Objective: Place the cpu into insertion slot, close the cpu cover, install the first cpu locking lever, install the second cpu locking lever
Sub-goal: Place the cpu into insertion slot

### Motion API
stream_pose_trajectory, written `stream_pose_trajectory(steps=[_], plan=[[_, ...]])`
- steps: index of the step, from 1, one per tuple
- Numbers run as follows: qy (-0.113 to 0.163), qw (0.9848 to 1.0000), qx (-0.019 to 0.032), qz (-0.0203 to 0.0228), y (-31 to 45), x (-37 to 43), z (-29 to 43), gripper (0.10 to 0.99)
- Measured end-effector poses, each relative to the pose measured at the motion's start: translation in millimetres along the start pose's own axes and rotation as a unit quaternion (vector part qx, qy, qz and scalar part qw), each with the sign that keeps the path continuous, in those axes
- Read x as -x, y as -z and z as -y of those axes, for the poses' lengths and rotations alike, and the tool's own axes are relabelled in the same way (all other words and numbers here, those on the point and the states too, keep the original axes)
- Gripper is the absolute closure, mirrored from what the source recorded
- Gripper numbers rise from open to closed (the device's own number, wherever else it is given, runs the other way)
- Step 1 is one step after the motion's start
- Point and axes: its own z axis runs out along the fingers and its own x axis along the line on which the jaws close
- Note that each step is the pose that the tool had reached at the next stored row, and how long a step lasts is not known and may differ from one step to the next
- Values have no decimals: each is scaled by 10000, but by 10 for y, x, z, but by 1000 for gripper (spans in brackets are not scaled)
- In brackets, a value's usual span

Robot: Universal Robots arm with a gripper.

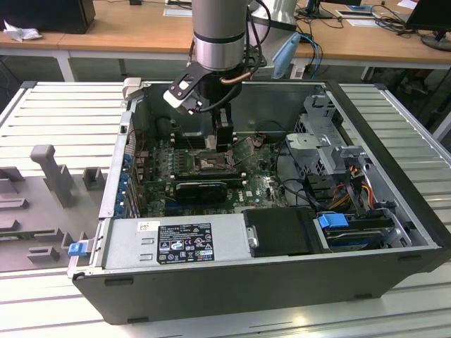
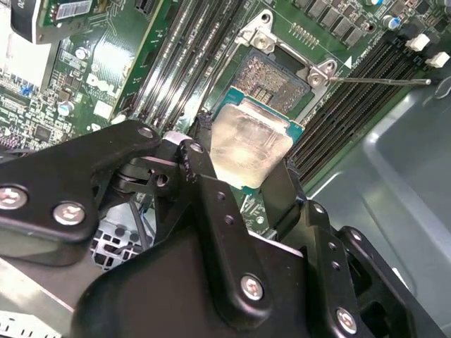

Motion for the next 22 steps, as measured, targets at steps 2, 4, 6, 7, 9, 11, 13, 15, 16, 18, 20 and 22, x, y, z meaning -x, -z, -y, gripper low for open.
stream_pose_trajectory(steps=[2, 4, 6, 7, 9, 11, 13, 15, 16, 18, 20, 22], plan=[[1, 10000, 0, 0, -11, 0, 4, 557], [0, 10000, -5, 0, -39, -4, 7, 557], [-1, 10000, -8, 0, -90, -8, 13, 557], [-1, 10000, -8, 0, -107, -10, 16, 557], [0, 10000, -8, 0, -143, -16, 19, 557], [0, 10000, -9, -1, -161, -23, 21, 557], [0, 10000, -8, -6, -171, -30, 22, 557], [-1, 10000, -14, -10, -267, -74, 52, 557], [-1, 10000, -14, -10, -324, -91, 84, 557], [-4, 10000, -18, -9, -361, -106, 87, 557], [-43, 10000, -21, -7, -401, -115, 90, 557], [-120, 9999, -20, -2, -442, -119, 94, 557]])
